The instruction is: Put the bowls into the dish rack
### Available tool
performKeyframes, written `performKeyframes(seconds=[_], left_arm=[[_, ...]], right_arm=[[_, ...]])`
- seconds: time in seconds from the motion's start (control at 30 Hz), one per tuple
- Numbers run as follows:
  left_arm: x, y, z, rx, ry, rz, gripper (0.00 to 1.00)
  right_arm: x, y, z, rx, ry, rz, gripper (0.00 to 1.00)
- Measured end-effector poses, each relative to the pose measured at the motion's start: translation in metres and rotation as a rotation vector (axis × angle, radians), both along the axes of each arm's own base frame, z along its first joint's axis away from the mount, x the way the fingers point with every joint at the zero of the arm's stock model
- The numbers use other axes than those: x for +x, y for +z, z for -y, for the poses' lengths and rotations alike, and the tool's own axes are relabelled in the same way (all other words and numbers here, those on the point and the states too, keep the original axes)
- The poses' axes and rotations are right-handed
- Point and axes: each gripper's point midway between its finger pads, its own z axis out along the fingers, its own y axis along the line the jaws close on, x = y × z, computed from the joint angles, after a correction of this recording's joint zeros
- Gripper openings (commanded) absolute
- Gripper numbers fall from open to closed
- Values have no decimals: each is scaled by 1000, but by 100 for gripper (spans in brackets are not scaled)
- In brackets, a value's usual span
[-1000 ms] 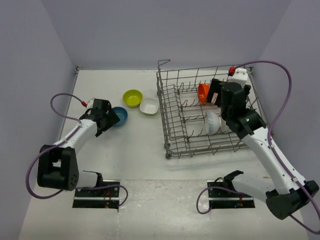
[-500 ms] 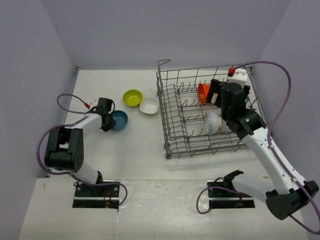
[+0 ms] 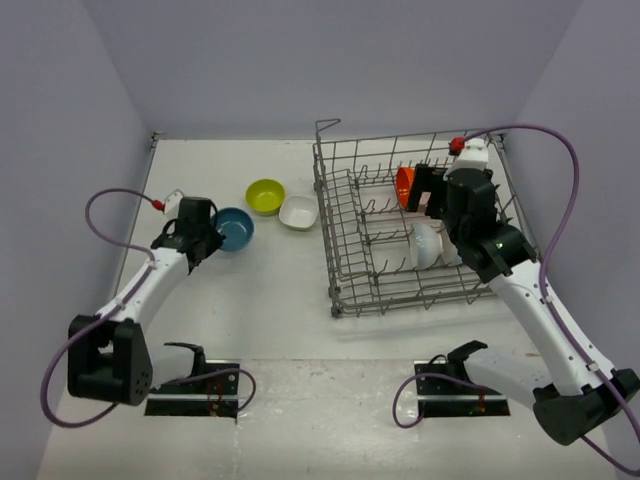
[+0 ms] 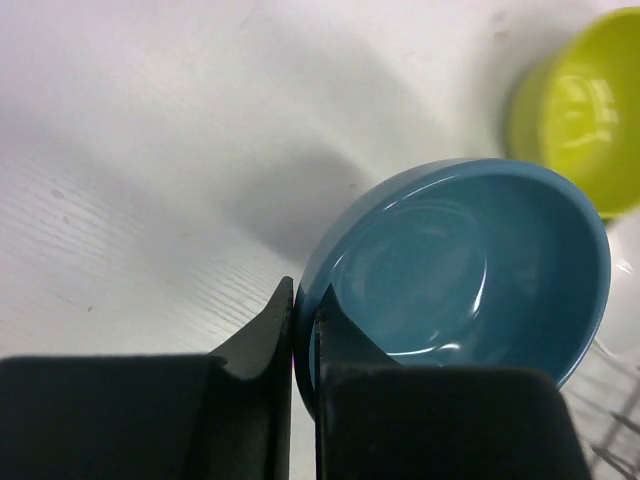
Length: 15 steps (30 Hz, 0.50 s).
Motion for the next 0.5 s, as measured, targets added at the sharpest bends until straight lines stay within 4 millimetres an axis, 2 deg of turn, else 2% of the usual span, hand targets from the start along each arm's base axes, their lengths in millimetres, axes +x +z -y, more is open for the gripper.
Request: performKeyframes(seconds=[0.13,0.23,0.33,0.43,0.5], left_arm=[[5,63,23,4,-102,186,0],[12,113,62,2,-223,306,0],[14,161,109,-27,-361,412,0],[13,191,138,-43,-463,483,0],[10,202,153,-60,-523,521,0]], right_arm=[[-5,-1,-30,6,163,-18,99],[-12,4,-65,8,320,-13,99],[-23,21,-114,33,515,12,99],[-31,42,-153,82,672,39,99],[-32,54,-167,111,729,60,99]])
